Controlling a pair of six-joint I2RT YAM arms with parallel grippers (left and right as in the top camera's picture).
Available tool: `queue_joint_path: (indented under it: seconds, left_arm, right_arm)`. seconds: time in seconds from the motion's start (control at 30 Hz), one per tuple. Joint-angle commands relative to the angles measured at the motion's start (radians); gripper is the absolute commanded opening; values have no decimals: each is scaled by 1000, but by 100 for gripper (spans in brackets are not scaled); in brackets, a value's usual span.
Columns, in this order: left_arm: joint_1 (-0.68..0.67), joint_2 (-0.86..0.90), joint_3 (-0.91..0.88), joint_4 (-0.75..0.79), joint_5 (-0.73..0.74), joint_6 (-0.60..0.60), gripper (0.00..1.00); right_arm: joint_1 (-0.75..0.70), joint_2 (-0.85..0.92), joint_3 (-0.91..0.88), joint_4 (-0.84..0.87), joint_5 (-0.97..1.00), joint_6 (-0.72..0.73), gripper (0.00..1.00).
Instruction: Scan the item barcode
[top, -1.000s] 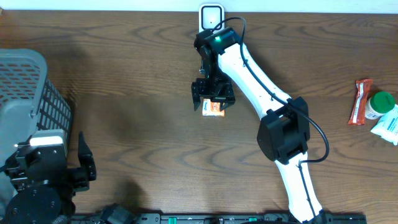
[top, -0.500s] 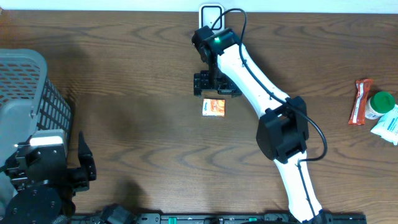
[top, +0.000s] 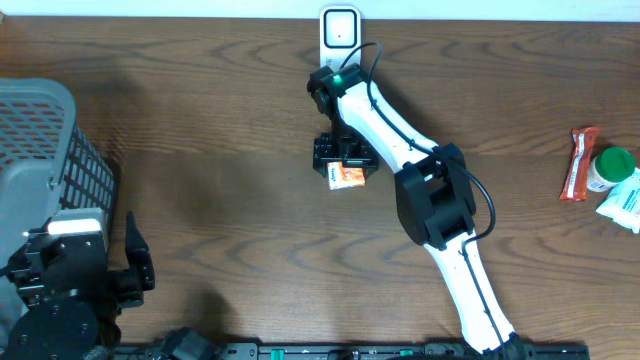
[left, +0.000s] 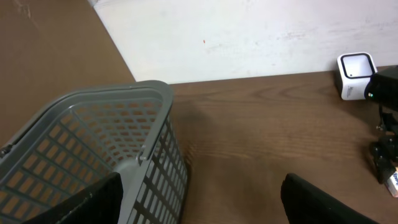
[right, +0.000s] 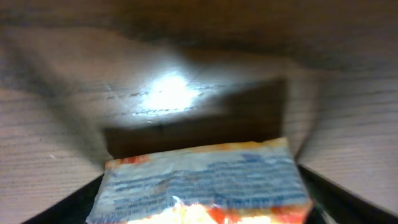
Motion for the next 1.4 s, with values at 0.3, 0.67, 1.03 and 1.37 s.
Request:
queue_joint_path:
  seconds: [0.3, 0.67, 1.03, 1.37]
  left_arm:
    - [0, -7, 2, -1, -5, -2, 82]
    - [0, -7, 2, -1, -5, -2, 82]
    - [0, -7, 2, -1, -5, -2, 82]
    - [0, -7, 2, -1, -6, -2, 82]
  right_arm:
    - [-28, 76, -10, -54, -56, -32, 72]
    - [-111, 76, -10, -170, -410, -132, 61]
    - [-131, 76, -10, -248, -578, -285, 65]
    - [-124, 76, -10, -248, -667, -309, 65]
